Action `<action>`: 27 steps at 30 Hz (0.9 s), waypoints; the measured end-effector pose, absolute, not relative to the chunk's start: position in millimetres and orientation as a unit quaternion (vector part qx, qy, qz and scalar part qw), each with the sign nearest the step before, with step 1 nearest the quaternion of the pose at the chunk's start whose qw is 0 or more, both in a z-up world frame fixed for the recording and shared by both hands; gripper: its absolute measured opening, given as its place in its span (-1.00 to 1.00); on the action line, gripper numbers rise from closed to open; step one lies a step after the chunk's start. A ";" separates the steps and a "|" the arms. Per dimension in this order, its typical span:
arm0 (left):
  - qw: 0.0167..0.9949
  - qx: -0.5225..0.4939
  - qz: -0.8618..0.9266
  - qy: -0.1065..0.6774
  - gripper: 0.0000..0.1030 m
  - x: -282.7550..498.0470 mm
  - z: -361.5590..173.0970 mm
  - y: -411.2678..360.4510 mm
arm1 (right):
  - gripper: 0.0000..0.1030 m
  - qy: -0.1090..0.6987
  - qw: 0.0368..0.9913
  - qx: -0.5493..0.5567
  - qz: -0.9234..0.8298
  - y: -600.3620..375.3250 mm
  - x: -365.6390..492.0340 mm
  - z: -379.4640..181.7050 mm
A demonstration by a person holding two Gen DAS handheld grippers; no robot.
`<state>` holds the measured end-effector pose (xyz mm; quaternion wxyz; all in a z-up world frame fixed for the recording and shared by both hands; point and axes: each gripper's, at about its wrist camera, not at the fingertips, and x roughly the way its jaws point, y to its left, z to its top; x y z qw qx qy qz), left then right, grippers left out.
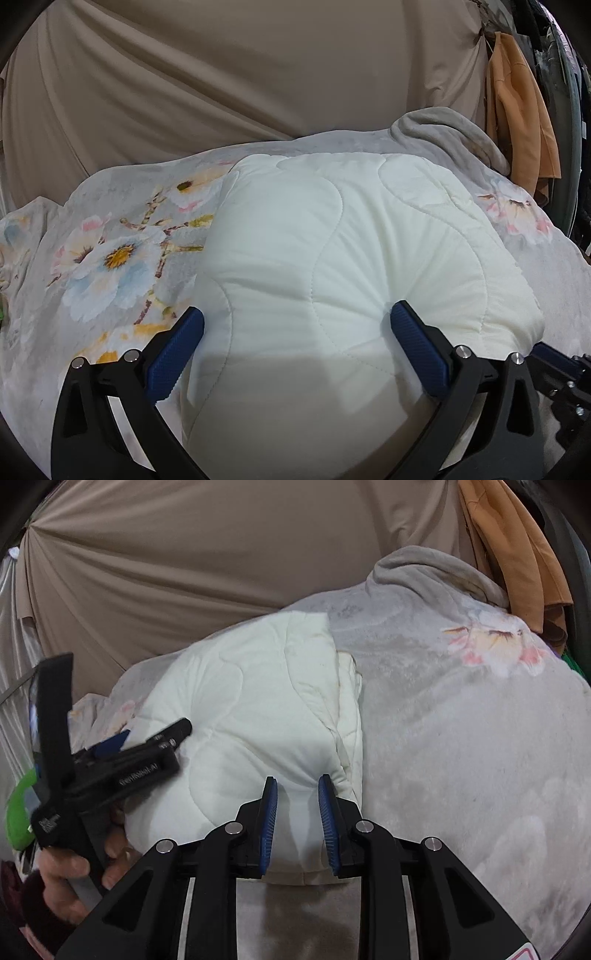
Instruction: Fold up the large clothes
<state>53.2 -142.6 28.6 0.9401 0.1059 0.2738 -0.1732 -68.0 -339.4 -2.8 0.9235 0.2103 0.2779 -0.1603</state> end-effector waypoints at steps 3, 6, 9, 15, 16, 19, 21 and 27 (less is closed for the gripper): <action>0.941 0.113 -0.170 0.269 0.91 46.1 29.7 -140.6 | -0.56 0.278 0.924 0.203 -0.164 -336.9 -68.6 -0.1; 0.942 0.118 -0.180 0.258 0.91 28.8 42.8 -128.7 | -0.49 0.244 0.930 0.220 -0.162 -335.7 -86.7 14.9; 0.948 0.123 -0.177 0.236 0.91 6.9 54.9 -112.0 | 0.10 0.194 0.934 0.242 -0.180 -339.3 -113.9 33.3; 0.940 0.093 -0.176 0.278 0.91 4.9 46.0 -91.0 | -0.36 0.259 0.910 0.291 -0.146 -357.3 -92.0 14.2; 0.940 0.086 -0.176 0.281 0.91 5.3 46.5 -88.1 | -0.57 0.259 0.910 0.293 -0.136 -355.3 -90.2 14.8; 0.942 0.080 -0.171 0.278 0.91 1.6 49.2 -80.9 | -0.77 0.200 0.931 0.280 -0.119 -345.7 -107.7 40.2; 0.942 0.072 -0.174 0.278 0.91 0.6 50.3 -77.1 | -0.84 0.173 0.937 0.284 -0.105 -343.1 -118.9 54.1; 0.933 0.064 -0.189 0.299 0.91 6.8 38.0 -78.2 | -0.84 0.270 0.913 0.258 -0.164 -345.6 -95.5 10.2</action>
